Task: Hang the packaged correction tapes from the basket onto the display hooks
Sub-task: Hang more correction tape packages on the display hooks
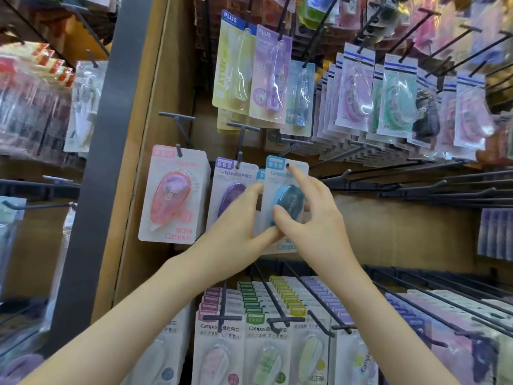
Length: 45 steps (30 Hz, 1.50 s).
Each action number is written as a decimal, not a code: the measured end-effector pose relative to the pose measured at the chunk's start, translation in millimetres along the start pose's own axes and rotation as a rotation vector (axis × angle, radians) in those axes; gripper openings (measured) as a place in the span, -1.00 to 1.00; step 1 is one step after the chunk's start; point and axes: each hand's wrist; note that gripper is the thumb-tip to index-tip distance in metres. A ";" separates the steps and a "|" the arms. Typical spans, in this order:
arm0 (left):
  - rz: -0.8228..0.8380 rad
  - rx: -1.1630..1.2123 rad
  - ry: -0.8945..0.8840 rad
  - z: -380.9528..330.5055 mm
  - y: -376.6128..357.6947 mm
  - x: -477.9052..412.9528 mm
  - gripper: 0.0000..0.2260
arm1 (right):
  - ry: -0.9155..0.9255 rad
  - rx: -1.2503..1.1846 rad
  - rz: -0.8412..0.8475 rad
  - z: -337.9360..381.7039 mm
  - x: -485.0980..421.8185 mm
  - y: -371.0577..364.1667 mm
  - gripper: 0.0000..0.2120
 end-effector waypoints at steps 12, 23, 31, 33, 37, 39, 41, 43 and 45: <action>0.208 -0.836 0.094 30.9 11.0 -0.9 -0.34 | 0.082 0.424 0.024 -0.8 -0.6 8.6 -0.39; 0.118 -1.119 0.001 23.1 16.1 -7.7 -0.29 | 0.100 0.544 0.043 3.6 -3.5 16.0 -0.39; 0.174 -0.902 0.184 14.1 21.6 -9.1 -0.25 | 0.113 0.673 0.208 5.4 -16.0 27.3 -0.35; 0.135 -0.770 0.217 11.6 22.0 -11.4 -0.28 | 0.102 0.690 0.232 0.9 -11.2 22.4 -0.34; 0.053 -0.654 0.227 9.8 23.1 -9.2 -0.33 | 0.065 0.721 0.210 -14.6 -2.4 -0.9 -0.39; 0.023 -0.641 0.219 9.5 22.1 -7.6 -0.34 | 0.022 0.658 0.201 -21.5 -2.5 -10.2 -0.42; 0.002 -0.650 0.218 8.8 20.9 -7.1 -0.36 | -0.030 0.587 0.196 -23.4 -6.3 -16.7 -0.42; -0.023 -0.681 0.224 7.1 18.6 -7.2 -0.38 | -0.088 0.541 0.198 -22.9 -11.0 -23.0 -0.43; -0.051 -0.763 0.217 7.0 14.3 -6.9 -0.38 | -0.125 0.526 0.199 -21.6 -13.8 -29.5 -0.41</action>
Point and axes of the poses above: each hand's wrist, its own x-axis away from the middle knuckle, its own y-axis out of the back of the hand, z = x × y, and after that the axes turned 1 degree about -y, right-handed
